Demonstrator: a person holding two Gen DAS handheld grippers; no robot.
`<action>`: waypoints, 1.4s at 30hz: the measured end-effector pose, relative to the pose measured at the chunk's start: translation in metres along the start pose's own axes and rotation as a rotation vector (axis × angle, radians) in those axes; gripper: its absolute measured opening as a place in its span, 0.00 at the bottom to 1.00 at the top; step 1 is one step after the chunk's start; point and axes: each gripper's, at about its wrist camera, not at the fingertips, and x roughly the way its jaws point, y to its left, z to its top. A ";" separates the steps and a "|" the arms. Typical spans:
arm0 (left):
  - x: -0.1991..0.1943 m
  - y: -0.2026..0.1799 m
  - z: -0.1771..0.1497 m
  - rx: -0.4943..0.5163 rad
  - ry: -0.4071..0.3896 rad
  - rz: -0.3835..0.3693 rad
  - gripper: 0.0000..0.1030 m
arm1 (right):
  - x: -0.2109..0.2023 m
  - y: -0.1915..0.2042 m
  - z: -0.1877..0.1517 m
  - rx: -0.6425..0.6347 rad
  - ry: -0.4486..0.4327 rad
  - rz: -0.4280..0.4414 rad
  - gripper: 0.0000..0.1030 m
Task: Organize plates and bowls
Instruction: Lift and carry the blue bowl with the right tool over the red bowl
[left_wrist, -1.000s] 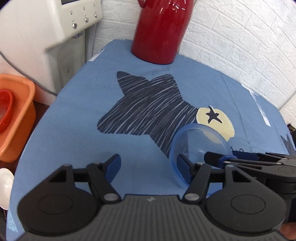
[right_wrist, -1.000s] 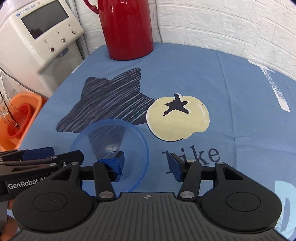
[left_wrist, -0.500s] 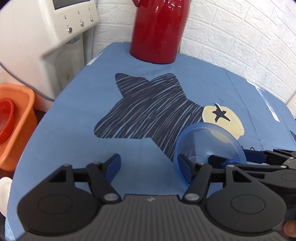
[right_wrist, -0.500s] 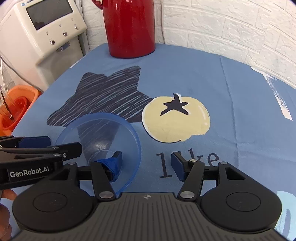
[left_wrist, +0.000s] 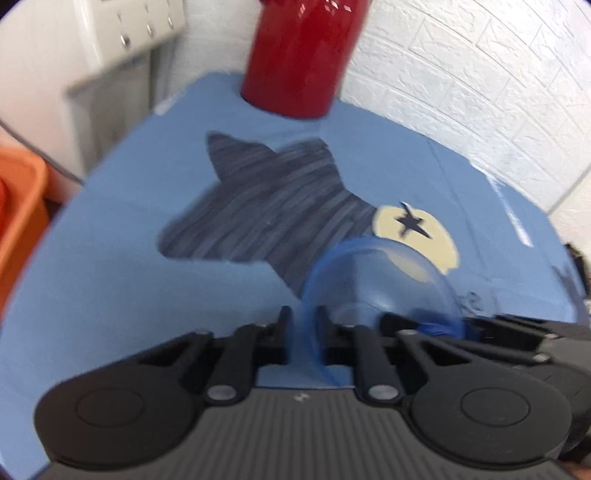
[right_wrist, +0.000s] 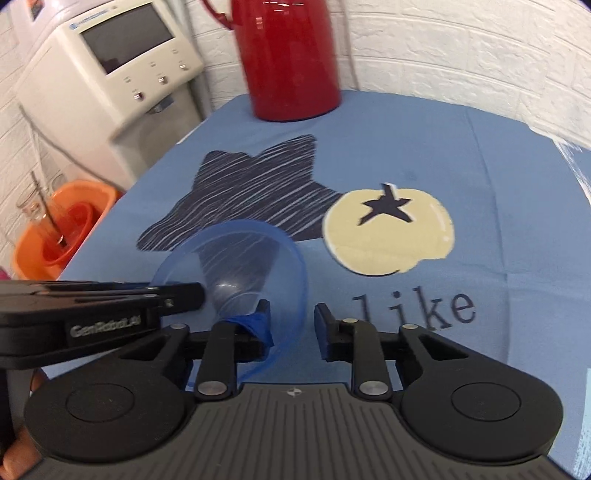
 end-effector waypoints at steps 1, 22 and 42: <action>-0.002 -0.003 -0.001 0.008 -0.009 0.019 0.06 | -0.001 0.003 0.000 -0.007 0.003 -0.002 0.07; -0.163 -0.142 -0.144 0.220 0.099 -0.211 0.04 | -0.227 -0.012 -0.132 0.139 -0.011 -0.054 0.15; -0.175 -0.203 -0.267 0.414 0.182 -0.249 0.41 | -0.283 -0.041 -0.241 0.209 0.002 -0.147 0.14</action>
